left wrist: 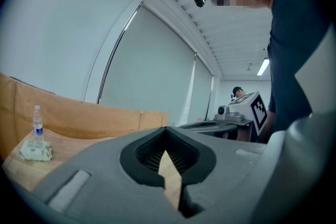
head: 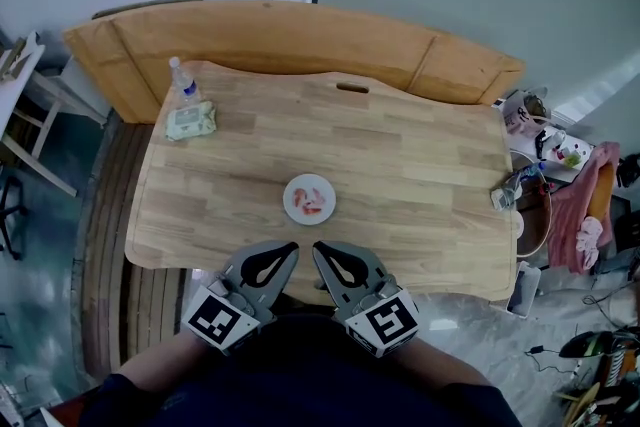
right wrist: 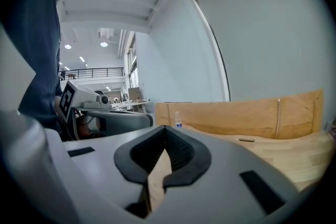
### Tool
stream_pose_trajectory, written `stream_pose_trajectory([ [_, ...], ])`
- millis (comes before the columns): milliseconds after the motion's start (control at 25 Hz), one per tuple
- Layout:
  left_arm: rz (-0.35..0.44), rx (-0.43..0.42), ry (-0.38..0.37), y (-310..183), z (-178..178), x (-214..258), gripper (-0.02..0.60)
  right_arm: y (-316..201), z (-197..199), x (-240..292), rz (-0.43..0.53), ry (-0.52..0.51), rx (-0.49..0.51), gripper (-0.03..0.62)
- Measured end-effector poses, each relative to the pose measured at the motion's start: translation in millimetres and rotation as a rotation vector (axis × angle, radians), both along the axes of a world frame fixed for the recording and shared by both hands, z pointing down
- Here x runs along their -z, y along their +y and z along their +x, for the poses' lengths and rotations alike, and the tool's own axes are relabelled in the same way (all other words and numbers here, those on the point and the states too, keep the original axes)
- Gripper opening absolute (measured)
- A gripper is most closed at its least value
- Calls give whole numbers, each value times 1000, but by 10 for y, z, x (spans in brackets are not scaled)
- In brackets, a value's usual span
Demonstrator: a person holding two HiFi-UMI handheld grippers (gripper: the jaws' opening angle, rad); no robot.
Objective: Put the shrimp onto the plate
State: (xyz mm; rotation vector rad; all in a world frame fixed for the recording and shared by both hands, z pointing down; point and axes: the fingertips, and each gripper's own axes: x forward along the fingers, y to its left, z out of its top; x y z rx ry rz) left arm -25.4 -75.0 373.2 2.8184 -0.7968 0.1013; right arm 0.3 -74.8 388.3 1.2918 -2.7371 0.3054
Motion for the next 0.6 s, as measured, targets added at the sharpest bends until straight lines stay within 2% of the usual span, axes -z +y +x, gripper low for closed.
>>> stream_pose_trajectory([
  [600,9,-33,-15,111,98,18,5,105,61,7,7,-35,-30,9],
])
